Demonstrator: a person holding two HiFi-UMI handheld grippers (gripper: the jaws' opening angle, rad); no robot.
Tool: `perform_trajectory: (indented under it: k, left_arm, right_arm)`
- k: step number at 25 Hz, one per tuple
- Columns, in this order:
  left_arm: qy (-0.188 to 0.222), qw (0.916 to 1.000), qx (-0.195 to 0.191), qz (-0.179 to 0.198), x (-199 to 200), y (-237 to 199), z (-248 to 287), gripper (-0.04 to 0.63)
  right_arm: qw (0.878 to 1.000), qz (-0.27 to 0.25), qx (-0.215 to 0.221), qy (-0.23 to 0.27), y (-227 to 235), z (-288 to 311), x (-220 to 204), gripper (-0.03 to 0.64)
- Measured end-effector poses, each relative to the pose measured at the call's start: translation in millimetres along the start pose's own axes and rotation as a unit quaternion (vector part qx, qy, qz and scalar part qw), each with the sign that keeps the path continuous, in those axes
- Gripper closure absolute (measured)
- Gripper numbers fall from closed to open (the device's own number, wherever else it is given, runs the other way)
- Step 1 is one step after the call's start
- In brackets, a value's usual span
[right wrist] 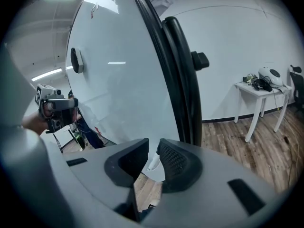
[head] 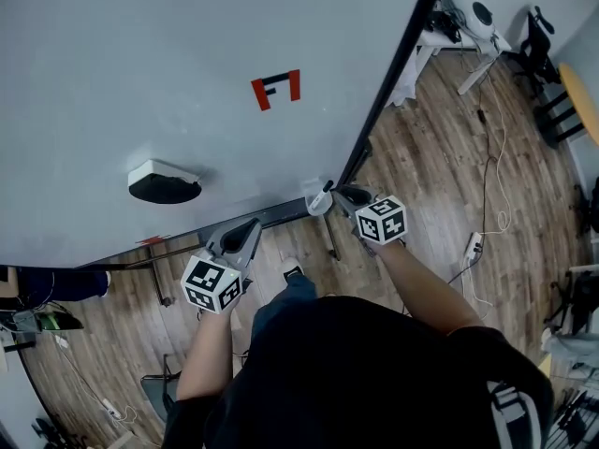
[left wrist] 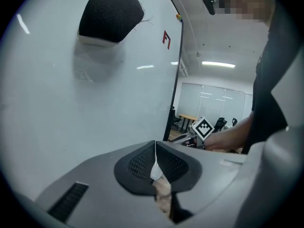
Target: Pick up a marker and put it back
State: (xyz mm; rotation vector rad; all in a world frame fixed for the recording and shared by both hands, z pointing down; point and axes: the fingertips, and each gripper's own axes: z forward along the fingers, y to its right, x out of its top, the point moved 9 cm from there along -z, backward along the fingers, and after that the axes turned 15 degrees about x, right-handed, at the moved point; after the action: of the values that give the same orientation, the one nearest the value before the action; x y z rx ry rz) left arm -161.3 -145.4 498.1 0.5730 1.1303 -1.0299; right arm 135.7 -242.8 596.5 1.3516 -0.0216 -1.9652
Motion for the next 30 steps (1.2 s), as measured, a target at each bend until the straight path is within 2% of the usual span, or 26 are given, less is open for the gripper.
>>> perform_trajectory:
  k: [16,30]
  left_arm:
    - [-0.012,0.9998,0.003,-0.015,-14,-20,2,0.577]
    - [-0.019,0.9997,0.002,-0.016,-18,-27,6,0.578]
  right_arm:
    - [0.997,0.074,-0.005,-0.009,25,37,-19,0.509]
    - [0.996,0.091,-0.006,-0.004,33,52,-22,0.514]
